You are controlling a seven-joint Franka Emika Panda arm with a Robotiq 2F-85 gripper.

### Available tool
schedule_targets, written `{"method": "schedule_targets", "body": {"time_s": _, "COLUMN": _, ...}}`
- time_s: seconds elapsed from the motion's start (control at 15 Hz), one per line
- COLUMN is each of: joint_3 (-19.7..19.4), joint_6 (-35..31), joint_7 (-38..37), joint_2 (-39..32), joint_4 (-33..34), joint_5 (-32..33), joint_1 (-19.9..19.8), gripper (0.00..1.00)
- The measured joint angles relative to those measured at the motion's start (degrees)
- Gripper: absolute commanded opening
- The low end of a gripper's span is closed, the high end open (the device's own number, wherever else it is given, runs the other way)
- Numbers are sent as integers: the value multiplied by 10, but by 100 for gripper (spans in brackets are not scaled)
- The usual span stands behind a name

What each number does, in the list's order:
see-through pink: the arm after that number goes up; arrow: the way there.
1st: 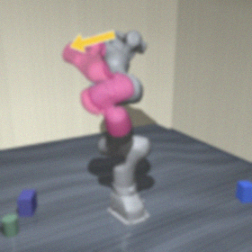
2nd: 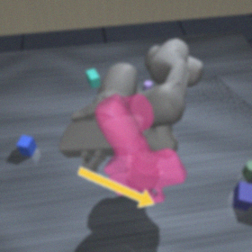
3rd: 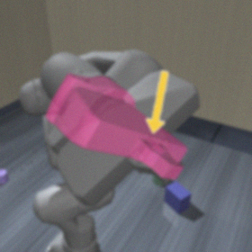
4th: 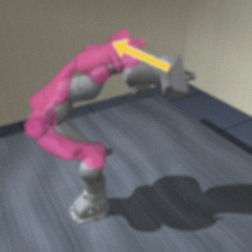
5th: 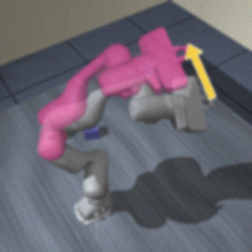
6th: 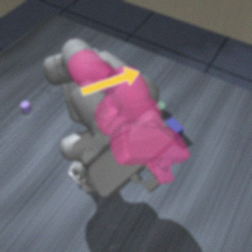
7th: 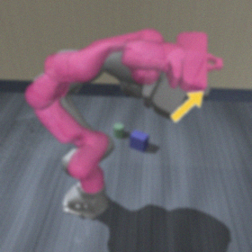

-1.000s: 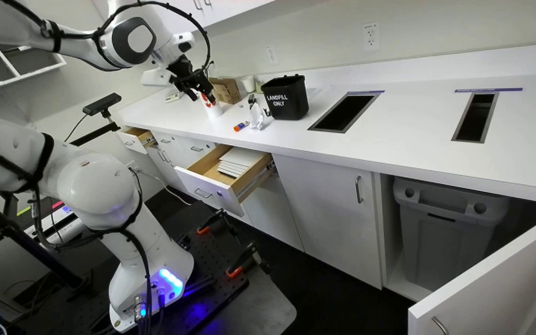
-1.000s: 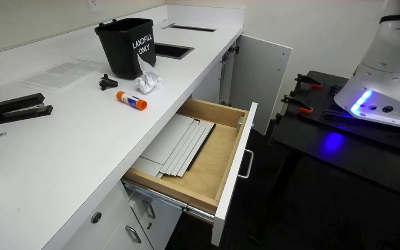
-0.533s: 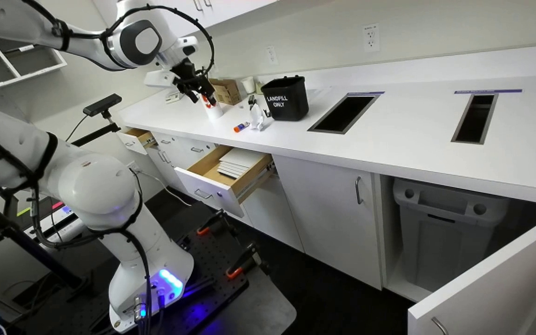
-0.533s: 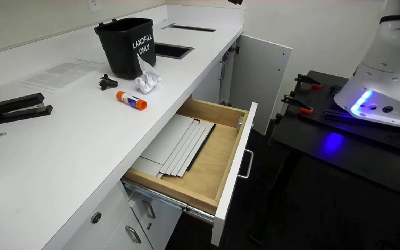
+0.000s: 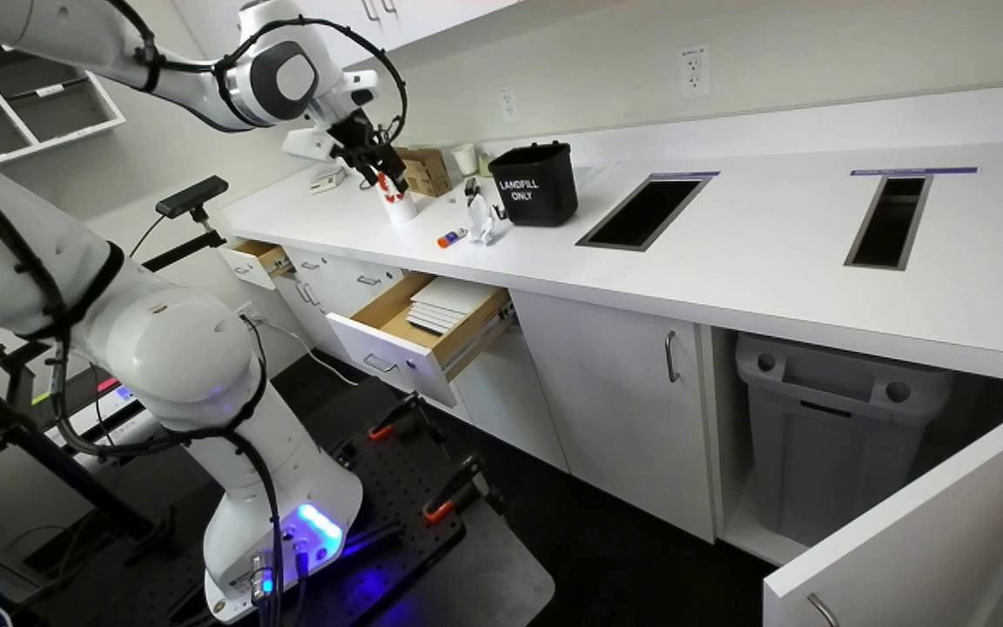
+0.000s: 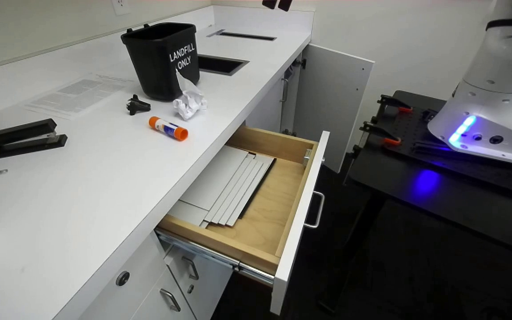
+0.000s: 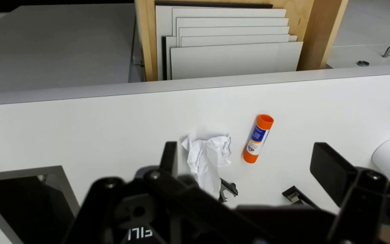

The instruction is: Put the glue stick inside the open drawer

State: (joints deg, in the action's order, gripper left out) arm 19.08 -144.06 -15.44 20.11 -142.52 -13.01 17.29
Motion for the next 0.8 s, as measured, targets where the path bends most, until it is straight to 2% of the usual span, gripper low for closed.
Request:
{"method": "schedule_targets", "body": {"time_s": 0.2, "joint_3": 15, "joint_6": -2, "joint_7": -43, "joint_2": -91, "joint_4": 69, "joint_5": 28, "joint_1": -11, "gripper": 100}}
{"method": "schedule_targets", "body": {"time_s": 0.47, "joint_3": 17, "joint_6": -4, "joint_7": -87, "joint_2": -219, "joint_4": 163, "joint_5": 88, "joint_1": -8, "gripper": 100}}
{"method": "schedule_targets", "body": {"time_s": 0.8, "joint_3": -2, "joint_6": -4, "joint_7": -140, "joint_2": -351, "joint_4": 256, "joint_5": 156, "joint_1": 34, "gripper": 100}}
